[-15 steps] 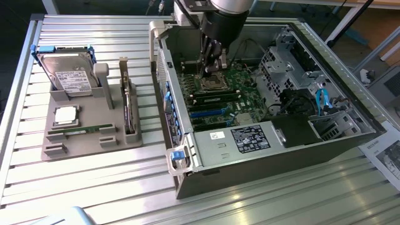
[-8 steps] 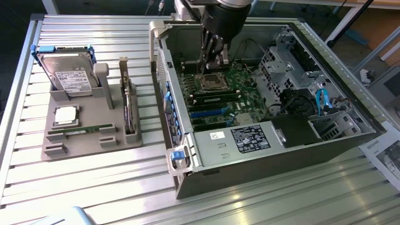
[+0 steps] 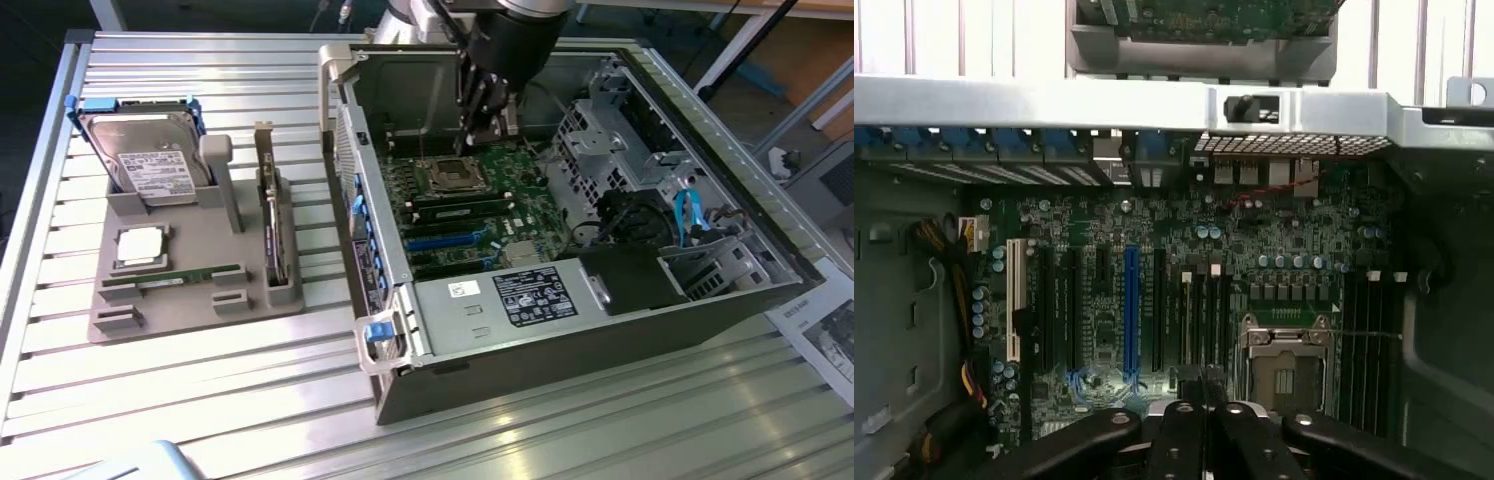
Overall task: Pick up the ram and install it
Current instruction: 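Press down the ram until it locks into place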
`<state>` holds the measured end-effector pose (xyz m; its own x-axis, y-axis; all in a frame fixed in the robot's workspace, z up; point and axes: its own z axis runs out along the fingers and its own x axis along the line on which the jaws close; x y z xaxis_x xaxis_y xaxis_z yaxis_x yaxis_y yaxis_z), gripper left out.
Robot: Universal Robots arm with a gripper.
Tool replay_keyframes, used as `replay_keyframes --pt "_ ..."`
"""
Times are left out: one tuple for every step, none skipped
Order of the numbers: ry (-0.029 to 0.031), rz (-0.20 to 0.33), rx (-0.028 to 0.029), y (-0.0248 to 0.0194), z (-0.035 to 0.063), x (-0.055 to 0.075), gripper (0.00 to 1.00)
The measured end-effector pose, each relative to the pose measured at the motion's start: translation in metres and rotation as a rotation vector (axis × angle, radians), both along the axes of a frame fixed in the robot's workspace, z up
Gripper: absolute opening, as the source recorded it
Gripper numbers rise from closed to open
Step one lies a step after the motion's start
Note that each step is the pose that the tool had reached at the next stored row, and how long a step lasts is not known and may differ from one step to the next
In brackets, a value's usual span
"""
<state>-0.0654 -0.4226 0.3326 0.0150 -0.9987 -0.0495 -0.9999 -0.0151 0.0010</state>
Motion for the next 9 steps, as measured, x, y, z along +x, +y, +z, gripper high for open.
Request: replay_keyframes --pt "0.0 0.0 0.0 0.0 0.0 0.004 0.1" --pt "0.0 0.0 -0.0001 0.0 0.0 0.008 0.1" --pt "0.0 0.0 0.0 0.0 0.0 0.012 0.1" --pt "0.0 0.0 0.0 0.0 0.0 0.017 0.1" --pt "0.0 0.0 0.0 0.0 0.0 0.021 0.1" --pt "0.0 0.0 0.0 0.0 0.0 0.025 0.1" --pt "0.0 0.0 0.0 0.0 0.0 0.031 0.1" --pt "0.0 0.0 0.0 0.0 0.0 0.036 0.1" --pt "0.0 0.0 0.0 0.0 0.0 0.042 0.1"
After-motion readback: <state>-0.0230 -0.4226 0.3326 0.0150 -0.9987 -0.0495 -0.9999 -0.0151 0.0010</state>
